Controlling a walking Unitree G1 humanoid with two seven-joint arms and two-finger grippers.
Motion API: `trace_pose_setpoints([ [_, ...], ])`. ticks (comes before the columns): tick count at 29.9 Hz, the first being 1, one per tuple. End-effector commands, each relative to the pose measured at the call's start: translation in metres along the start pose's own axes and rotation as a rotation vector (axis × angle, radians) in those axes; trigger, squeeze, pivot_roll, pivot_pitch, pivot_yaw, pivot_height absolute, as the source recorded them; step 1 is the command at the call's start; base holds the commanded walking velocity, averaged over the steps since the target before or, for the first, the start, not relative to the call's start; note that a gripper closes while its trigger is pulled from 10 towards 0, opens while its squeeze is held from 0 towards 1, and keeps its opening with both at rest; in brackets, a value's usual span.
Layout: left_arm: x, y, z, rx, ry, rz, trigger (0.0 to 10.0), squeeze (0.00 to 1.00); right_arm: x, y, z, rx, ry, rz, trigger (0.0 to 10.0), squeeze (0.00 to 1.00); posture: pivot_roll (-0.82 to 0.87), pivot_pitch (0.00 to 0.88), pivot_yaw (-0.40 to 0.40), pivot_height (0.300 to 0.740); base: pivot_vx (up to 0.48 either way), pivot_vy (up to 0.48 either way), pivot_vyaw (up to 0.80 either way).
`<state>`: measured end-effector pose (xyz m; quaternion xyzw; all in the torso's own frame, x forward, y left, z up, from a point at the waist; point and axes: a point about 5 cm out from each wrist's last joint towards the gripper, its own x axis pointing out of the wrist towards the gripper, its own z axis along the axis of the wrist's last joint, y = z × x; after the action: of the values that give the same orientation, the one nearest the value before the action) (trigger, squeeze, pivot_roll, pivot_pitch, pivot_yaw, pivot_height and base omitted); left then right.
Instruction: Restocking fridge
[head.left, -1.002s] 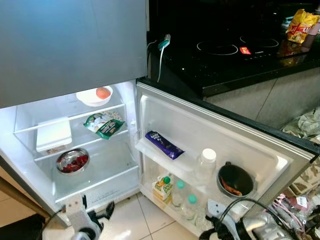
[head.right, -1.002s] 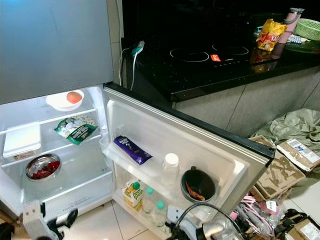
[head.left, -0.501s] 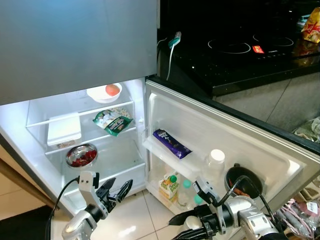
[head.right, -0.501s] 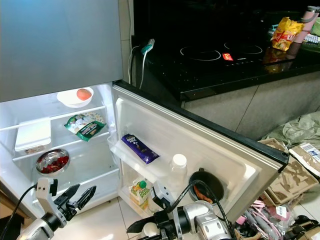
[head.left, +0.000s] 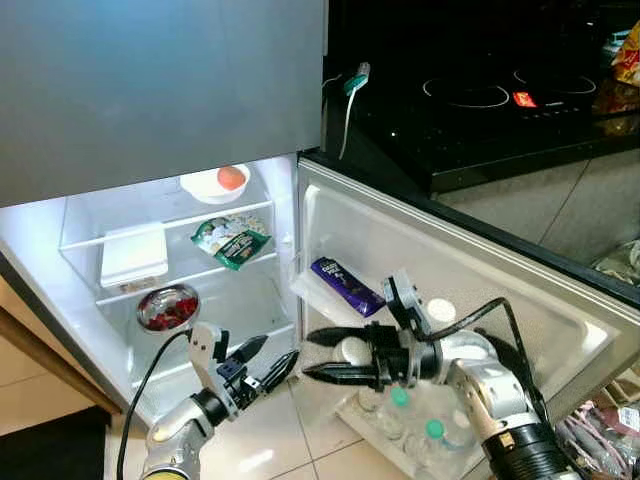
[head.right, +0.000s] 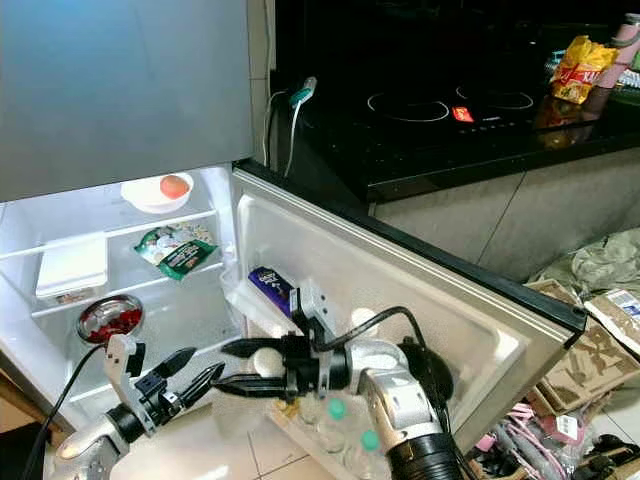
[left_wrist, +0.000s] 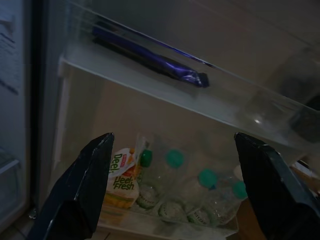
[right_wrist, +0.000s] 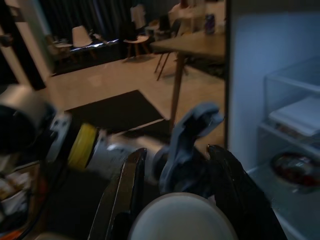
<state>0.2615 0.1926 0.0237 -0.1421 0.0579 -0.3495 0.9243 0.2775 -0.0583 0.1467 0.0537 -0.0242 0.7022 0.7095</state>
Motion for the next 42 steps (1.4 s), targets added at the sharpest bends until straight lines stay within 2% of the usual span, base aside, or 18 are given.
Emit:
trace_pose_setpoints([
  [1, 0.003, -0.004, -0.002, 0.023, 0.021, -0.024, 10.0, 0.0, 0.008, -0.002, 0.014, -0.068, -0.021, -0.021, 10.0, 0.0, -0.08, 0.0, -0.035, 0.74, 0.0, 0.0, 0.0],
  [3, 0.003, -0.005, -0.003, 0.025, 0.029, -0.026, 10.0, 0.0, 0.011, -0.005, 0.017, -0.09, -0.021, -0.048, 10.0, 0.0, -0.08, 0.0, -0.035, 0.74, 0.0, 0.0, 0.0],
  [6, 0.005, -0.009, -0.007, 0.055, 0.065, -0.057, 10.0, 0.0, 0.019, -0.018, 0.028, -0.165, -0.018, -0.151, 10.0, 0.0, -0.08, 0.0, -0.035, 0.74, 0.0, 0.0, 0.0],
  [11, 0.006, -0.014, -0.005, 0.088, 0.085, -0.128, 10.0, 0.0, 0.025, -0.024, 0.034, -0.214, 0.0, -0.195, 10.0, 0.0, -0.08, 0.0, -0.035, 0.74, 0.0, 0.0, 0.0],
  [15, 0.006, -0.017, -0.002, 0.142, 0.124, -0.185, 10.0, 0.0, 0.027, -0.028, 0.034, -0.237, 0.03, -0.23, 10.0, 0.0, -0.08, 0.0, -0.038, 0.74, 0.0, 0.0, 0.0],
  [20, 0.005, -0.015, 0.003, 0.201, 0.135, -0.186, 10.0, 0.0, 0.031, -0.034, 0.037, -0.271, 0.052, -0.29, 10.0, 0.0, -0.07, 0.0, -0.036, 0.74, 0.0, 0.0, 0.0],
  [22, 0.005, -0.013, 0.009, 0.255, 0.15, -0.19, 10.0, 0.0, 0.033, -0.041, 0.037, -0.306, 0.09, -0.349, 10.0, 0.0, -0.07, 0.0, -0.036, 0.74, 0.0, 0.0, 0.0],
  [31, 0.007, -0.014, 0.017, 0.285, 0.137, -0.198, 10.0, 0.0, 0.029, -0.056, 0.038, -0.333, 0.159, -0.478, 10.0, 0.0, -0.07, 0.0, -0.043, 0.74, 0.0, 0.0, 0.0],
  [34, 0.007, -0.015, 0.017, 0.295, 0.145, -0.202, 10.0, 0.0, 0.025, -0.066, 0.039, -0.348, 0.233, -0.559, 10.0, 0.0, -0.08, 0.0, -0.043, 0.74, 0.0, 0.0, 0.0],
  [36, 0.007, -0.015, 0.017, 0.297, 0.147, -0.202, 10.0, 0.0, 0.025, -0.068, 0.039, -0.35, 0.245, -0.576, 10.0, 0.0, -0.08, 0.0, -0.043, 0.74, 0.0, 0.0, 0.0],
  [42, 0.007, -0.017, 0.016, 0.303, 0.158, -0.202, 10.0, 0.0, 0.016, -0.08, 0.051, -0.341, 0.281, -0.69, 10.0, 0.0, -0.08, 0.0, -0.045, 0.74, 0.0, 0.0, 0.0],
])
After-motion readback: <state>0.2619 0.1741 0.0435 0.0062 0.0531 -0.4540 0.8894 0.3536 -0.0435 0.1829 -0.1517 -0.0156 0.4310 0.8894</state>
